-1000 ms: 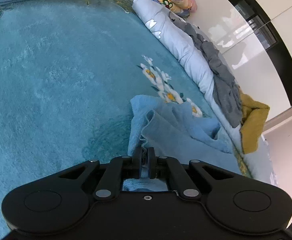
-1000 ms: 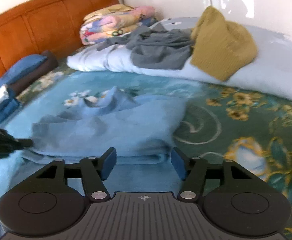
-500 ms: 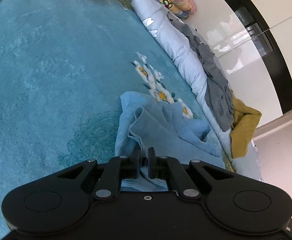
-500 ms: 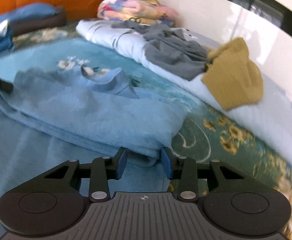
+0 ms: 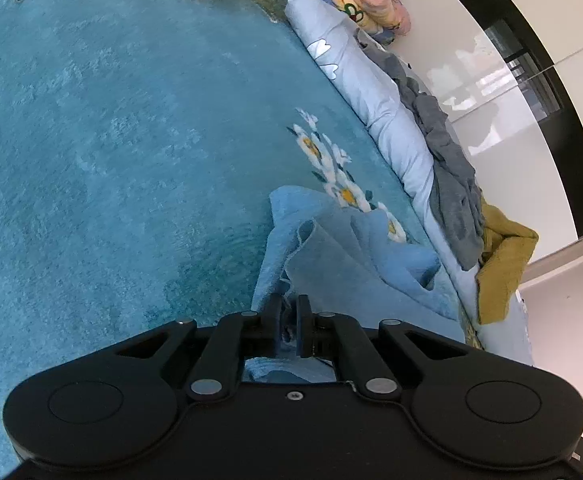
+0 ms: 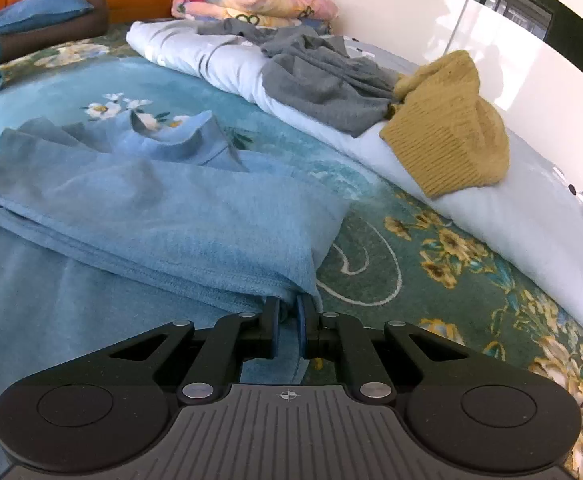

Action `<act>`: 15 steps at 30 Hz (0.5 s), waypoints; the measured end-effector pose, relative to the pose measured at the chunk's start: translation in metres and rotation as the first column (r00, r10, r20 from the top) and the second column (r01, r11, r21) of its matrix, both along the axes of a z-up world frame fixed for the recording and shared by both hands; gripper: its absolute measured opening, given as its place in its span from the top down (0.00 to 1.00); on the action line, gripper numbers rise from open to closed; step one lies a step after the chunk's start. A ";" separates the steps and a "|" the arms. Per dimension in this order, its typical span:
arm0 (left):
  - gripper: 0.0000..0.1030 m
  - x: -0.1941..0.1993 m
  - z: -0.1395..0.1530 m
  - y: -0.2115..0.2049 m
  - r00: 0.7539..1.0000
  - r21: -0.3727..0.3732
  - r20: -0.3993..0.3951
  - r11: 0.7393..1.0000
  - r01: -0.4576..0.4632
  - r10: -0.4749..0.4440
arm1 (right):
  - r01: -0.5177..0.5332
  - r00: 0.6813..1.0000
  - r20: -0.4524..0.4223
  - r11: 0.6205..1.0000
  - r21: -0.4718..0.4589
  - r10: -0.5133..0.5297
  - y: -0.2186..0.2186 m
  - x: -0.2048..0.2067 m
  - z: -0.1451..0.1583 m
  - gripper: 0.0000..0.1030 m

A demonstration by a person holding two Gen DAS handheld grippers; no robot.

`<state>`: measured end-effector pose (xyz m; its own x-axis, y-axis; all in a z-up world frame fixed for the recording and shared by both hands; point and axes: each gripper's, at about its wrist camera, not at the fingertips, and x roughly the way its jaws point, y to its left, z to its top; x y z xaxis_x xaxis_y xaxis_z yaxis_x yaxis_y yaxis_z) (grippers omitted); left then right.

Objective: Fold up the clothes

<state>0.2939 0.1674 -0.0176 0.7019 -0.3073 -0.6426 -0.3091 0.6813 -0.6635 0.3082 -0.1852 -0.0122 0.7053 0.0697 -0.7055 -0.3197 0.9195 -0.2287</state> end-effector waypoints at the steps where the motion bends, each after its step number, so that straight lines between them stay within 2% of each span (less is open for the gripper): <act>1: 0.97 0.001 0.001 0.000 1.000 0.002 -0.002 1.000 0.002 -0.002 | 0.000 1.000 -0.004 1.000 0.009 0.000 -0.001 0.000 0.002 0.93; 4: 0.97 0.000 0.010 -0.002 1.000 0.012 0.004 1.000 0.026 -0.026 | -0.007 1.000 -0.016 0.998 0.055 0.008 -0.006 -0.004 0.013 0.93; 6: 0.95 -0.007 0.021 -0.002 0.998 0.017 0.035 0.999 0.046 -0.047 | -0.018 1.000 -0.015 0.995 0.098 0.019 -0.012 -0.010 0.024 0.91; 7: 0.89 -0.012 0.028 -0.001 0.997 0.027 0.055 0.998 0.053 -0.054 | -0.024 1.000 -0.011 0.992 0.123 0.026 -0.016 -0.015 0.029 0.89; 8: 0.81 -0.019 0.034 -0.001 0.995 0.044 0.075 0.998 0.055 -0.058 | -0.031 0.999 -0.006 0.989 0.147 0.032 -0.021 -0.020 0.035 0.84; 11: 0.68 -0.040 0.046 0.001 0.994 0.071 0.098 0.997 0.040 -0.047 | -0.003 1.000 -0.023 0.965 0.262 0.009 -0.042 -0.036 0.045 0.59; 13: 0.62 -0.056 0.047 -0.001 0.993 0.080 0.104 0.996 0.040 -0.048 | 0.023 0.998 -0.055 0.938 0.345 -0.004 -0.058 -0.046 0.047 0.57; 15: 0.60 -0.073 0.045 -0.006 0.994 0.099 0.096 0.994 0.050 -0.060 | 0.061 0.994 -0.105 0.920 0.387 -0.021 -0.071 -0.055 0.043 0.46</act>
